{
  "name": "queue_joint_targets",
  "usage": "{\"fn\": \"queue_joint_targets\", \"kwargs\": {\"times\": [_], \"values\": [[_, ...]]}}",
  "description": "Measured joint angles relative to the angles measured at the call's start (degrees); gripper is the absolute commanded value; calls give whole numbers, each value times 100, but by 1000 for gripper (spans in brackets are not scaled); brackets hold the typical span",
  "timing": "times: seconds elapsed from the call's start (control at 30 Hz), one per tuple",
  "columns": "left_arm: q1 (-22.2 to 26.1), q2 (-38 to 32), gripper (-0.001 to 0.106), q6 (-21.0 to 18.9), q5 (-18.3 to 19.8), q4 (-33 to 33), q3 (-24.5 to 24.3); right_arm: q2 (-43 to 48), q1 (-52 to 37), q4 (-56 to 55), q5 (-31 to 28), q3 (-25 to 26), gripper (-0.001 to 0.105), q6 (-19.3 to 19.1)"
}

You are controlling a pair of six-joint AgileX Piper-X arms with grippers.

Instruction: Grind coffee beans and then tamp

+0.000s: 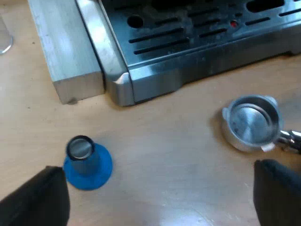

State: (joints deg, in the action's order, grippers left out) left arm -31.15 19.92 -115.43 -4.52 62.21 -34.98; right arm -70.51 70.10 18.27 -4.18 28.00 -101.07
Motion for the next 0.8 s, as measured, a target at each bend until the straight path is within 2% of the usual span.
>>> {"fn": "queue_joint_targets", "kwargs": {"times": [0.1,0.17,0.2,0.33,0.47,0.57,0.8], "values": [[363,96,80,-14,17,-101,0,0,0,0,0,0,71,0],[671,148,80,28,183,-149,0,0,0,0,0,0,71,0],[671,148,80,28,183,-149,0,0,0,0,0,0,71,0],[1741,412,80,684,661,-227,0,0,0,0,0,0,71,0],[2220,610,80,1152,839,-235,0,0,0,0,0,0,71,0],[2335,802,80,1344,902,-235,0,0,0,0,0,0,71,0],[2095,1352,80,1411,905,-285,0,0,0,0,0,0,71,0]]}}
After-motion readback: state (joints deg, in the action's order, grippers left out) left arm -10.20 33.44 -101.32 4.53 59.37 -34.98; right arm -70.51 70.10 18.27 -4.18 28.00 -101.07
